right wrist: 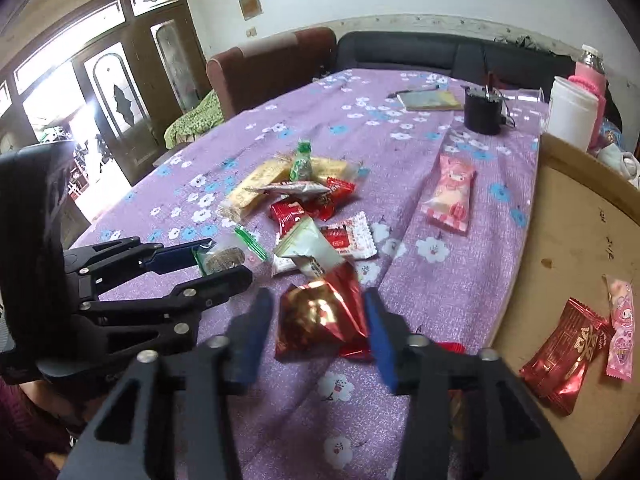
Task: Organize snacks
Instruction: 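Grasp the red and gold snack bag with the right tool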
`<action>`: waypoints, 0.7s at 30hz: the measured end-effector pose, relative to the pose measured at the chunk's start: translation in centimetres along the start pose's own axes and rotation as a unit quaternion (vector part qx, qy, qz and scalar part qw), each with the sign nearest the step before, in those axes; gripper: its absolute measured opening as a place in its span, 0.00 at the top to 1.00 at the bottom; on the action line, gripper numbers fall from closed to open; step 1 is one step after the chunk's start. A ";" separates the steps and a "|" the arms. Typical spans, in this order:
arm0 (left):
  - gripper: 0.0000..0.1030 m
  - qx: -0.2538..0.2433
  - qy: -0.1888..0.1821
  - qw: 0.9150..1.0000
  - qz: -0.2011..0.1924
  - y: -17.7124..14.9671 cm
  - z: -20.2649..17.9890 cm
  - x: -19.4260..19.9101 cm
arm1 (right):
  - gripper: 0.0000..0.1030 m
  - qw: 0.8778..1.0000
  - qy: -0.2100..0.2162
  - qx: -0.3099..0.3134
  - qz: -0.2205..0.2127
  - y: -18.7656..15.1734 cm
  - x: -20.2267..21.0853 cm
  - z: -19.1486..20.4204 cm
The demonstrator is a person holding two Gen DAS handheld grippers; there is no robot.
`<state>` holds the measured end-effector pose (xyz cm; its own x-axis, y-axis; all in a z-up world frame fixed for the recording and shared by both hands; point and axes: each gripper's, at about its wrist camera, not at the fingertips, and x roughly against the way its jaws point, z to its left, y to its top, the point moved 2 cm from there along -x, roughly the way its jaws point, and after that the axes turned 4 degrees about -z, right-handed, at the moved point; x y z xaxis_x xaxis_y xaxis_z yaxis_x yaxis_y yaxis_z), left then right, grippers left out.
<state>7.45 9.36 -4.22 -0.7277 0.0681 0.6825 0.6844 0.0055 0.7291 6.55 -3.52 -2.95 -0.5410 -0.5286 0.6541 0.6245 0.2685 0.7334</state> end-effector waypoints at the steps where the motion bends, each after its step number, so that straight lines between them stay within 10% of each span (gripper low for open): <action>1: 0.58 0.002 0.000 1.000 0.000 0.1 0.1 0.0 | 0.53 1.000 -0.001 0.005 0.002 -0.1 -0.1 0.2; 10: 0.58 0.013 0.007 1.000 -0.001 0.1 0.6 0.1 | 0.50 0.993 -0.065 0.098 0.014 -1.2 -1.5 2.3; 21: 0.58 0.013 0.005 1.000 -0.007 0.1 0.6 0.4 | 0.66 0.996 -0.063 0.069 -0.012 -0.4 0.1 1.6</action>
<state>7.30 10.00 -3.93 -0.7372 0.0574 0.6732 0.6753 0.0329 0.7368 5.36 -2.42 -2.84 -0.6273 -0.4334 0.6471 0.5309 0.3700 0.7624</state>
